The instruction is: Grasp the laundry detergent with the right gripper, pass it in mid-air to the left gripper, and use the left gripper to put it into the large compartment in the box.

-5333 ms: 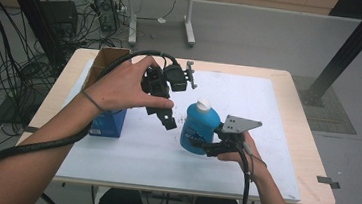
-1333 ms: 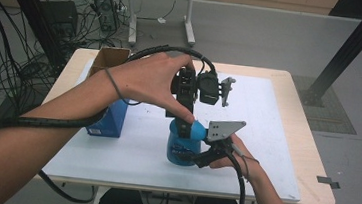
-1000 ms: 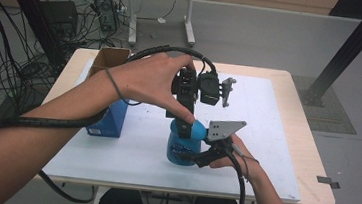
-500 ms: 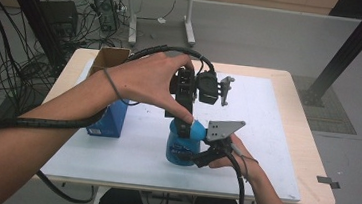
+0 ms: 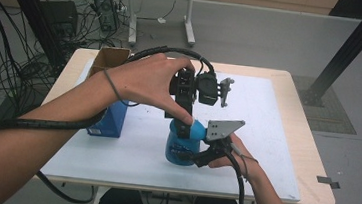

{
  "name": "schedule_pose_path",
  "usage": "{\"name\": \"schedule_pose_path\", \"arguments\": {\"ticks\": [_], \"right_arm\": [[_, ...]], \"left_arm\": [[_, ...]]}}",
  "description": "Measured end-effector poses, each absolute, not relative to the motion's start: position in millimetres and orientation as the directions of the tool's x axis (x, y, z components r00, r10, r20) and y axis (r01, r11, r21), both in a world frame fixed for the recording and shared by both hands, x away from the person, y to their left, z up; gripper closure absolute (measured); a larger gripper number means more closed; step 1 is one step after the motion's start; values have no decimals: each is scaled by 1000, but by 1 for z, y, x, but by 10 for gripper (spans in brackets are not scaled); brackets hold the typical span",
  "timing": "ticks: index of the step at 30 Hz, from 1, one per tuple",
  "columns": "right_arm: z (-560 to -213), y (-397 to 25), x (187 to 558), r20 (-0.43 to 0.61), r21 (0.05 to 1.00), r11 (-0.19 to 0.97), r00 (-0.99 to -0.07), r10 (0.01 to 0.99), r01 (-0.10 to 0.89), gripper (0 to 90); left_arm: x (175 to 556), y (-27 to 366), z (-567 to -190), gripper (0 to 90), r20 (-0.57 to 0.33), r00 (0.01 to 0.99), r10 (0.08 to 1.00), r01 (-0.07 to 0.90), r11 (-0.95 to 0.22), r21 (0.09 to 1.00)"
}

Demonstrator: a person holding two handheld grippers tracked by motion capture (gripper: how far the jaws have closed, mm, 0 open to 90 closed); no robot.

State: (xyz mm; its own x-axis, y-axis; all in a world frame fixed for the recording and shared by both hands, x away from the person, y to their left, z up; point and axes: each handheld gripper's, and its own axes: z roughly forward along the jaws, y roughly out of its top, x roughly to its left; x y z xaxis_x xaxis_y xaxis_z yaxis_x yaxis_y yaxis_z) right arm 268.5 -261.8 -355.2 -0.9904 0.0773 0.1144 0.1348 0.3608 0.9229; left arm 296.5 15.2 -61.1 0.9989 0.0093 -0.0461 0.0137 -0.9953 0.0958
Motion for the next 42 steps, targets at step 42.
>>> {"name": "schedule_pose_path", "arguments": {"ticks": [42], "right_arm": [[-330, -254, 269, 102, 921, 374, -994, 38, 109, 423]], "left_arm": [[290, 0, -93, 58, -47, 999, -4, -2, -999, 45]]}}
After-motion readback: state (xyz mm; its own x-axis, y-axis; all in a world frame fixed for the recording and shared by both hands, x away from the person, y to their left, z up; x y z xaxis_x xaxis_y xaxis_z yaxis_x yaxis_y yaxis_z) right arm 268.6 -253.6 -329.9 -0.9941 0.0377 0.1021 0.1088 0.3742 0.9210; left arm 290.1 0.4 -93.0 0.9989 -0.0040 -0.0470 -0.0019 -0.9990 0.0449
